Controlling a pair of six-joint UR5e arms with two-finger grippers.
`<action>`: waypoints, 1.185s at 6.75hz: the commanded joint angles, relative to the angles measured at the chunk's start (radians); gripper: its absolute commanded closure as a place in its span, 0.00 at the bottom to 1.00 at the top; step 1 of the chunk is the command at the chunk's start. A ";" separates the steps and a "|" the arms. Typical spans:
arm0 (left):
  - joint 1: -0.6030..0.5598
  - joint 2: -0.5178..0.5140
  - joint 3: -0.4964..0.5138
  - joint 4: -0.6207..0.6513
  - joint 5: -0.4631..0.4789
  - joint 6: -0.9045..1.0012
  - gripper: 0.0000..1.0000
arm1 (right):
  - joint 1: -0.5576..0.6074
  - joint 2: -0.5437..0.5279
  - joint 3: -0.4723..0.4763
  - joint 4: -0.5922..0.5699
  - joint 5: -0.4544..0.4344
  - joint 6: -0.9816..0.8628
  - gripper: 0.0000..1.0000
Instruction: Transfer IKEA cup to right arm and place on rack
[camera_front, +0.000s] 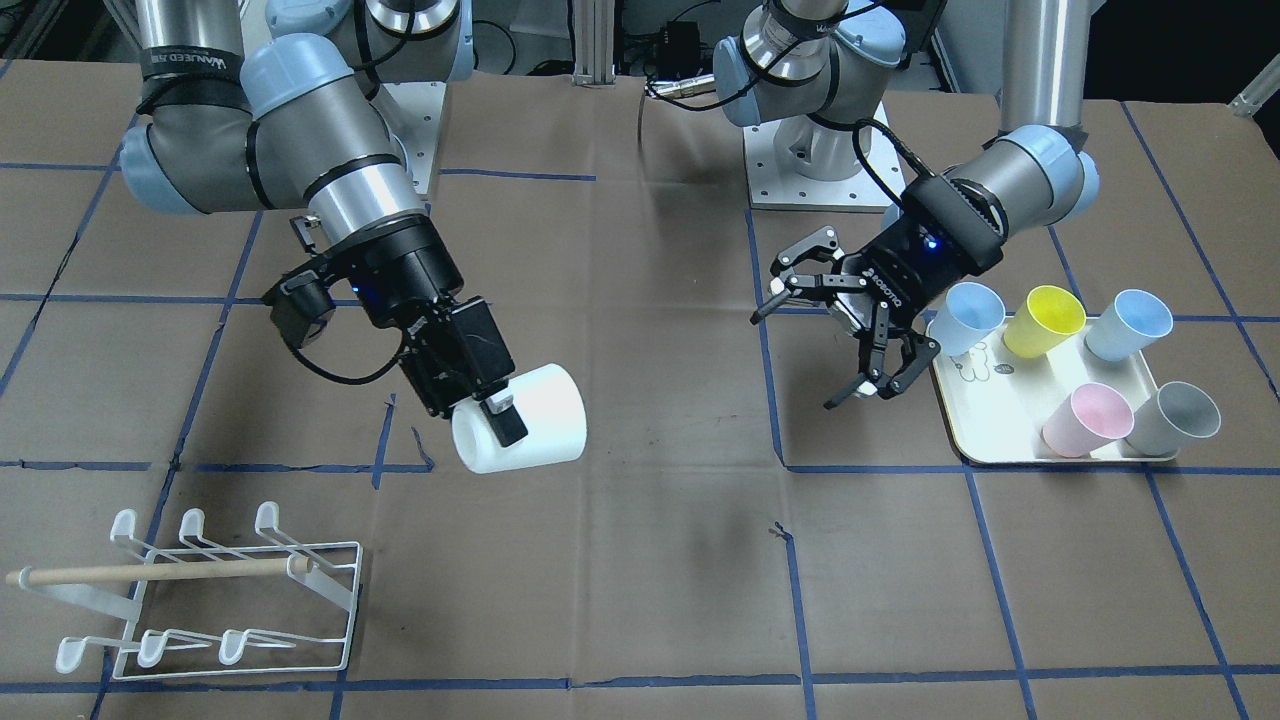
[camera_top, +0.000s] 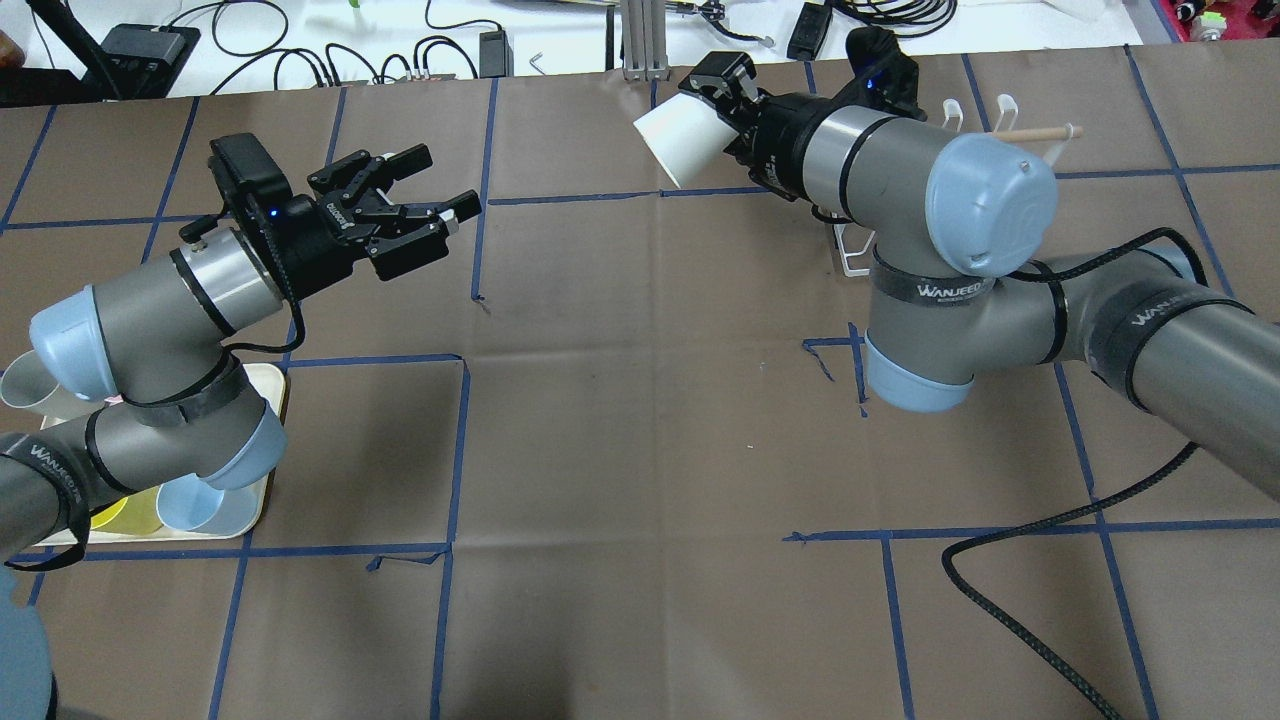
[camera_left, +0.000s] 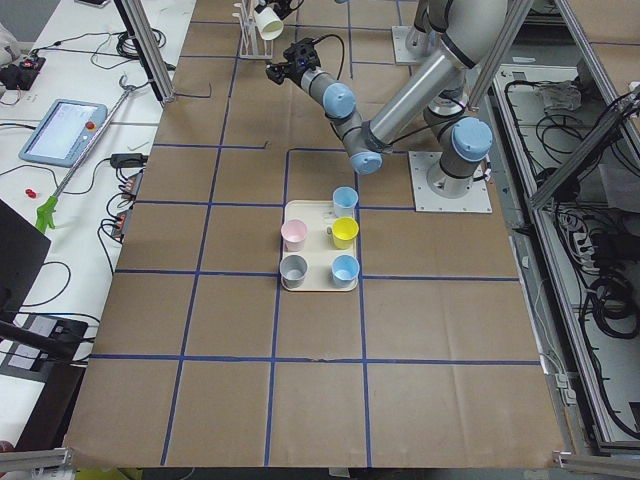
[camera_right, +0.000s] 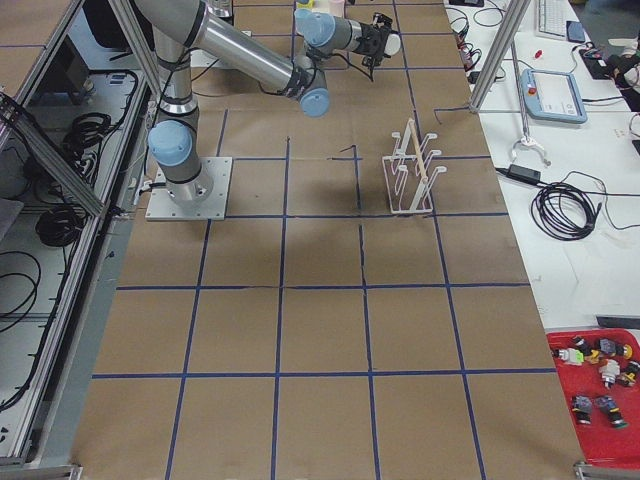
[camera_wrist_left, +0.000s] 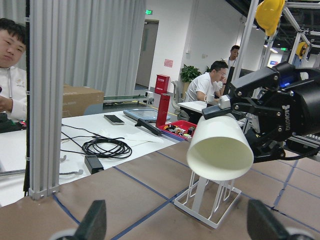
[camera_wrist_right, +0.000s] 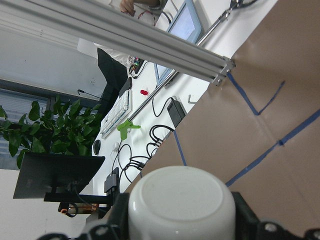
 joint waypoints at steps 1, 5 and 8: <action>-0.007 -0.004 0.106 -0.171 0.225 -0.109 0.01 | -0.087 -0.003 -0.012 -0.005 -0.025 -0.380 0.68; -0.196 0.120 0.354 -1.047 0.811 -0.145 0.01 | -0.154 0.119 -0.145 -0.060 -0.066 -0.808 0.78; -0.270 0.158 0.625 -1.784 1.074 -0.193 0.01 | -0.246 0.252 -0.225 -0.181 -0.053 -1.032 0.78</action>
